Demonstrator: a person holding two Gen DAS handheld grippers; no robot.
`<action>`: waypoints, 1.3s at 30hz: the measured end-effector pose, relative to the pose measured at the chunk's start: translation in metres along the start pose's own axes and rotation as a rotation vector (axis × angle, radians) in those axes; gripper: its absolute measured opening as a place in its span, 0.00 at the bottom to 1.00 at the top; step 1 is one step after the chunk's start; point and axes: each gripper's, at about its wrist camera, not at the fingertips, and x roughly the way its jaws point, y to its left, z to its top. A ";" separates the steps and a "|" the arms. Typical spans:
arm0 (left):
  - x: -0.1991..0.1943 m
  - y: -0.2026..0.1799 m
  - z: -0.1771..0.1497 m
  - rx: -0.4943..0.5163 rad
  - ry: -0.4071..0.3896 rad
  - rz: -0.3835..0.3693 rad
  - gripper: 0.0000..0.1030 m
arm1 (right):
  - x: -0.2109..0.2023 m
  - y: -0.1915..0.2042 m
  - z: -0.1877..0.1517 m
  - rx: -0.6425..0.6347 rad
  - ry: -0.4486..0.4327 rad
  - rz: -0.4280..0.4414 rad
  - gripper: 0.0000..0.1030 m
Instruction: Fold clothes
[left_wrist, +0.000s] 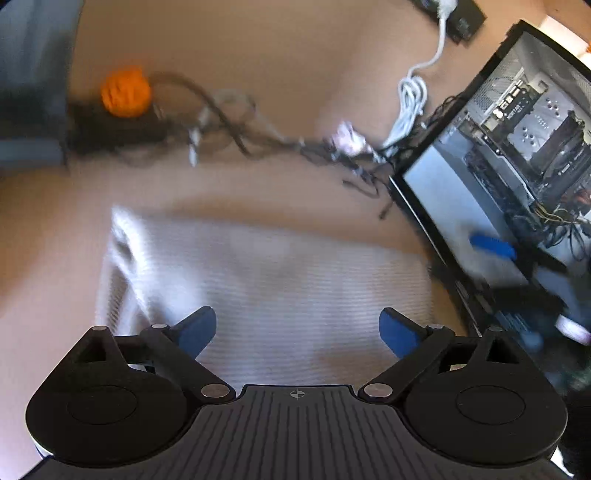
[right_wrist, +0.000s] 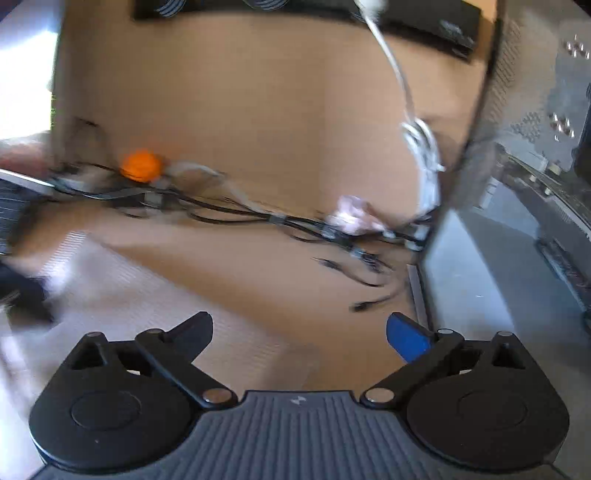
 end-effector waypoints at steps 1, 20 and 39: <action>0.006 -0.001 -0.004 -0.009 0.020 -0.014 0.95 | 0.013 -0.002 -0.001 -0.002 0.029 -0.038 0.98; 0.044 0.014 0.031 0.101 -0.017 0.114 0.97 | -0.008 0.027 -0.037 0.038 0.221 0.189 1.00; 0.015 0.005 -0.018 0.102 0.075 -0.048 0.97 | -0.008 0.049 -0.049 -0.051 0.197 0.106 1.00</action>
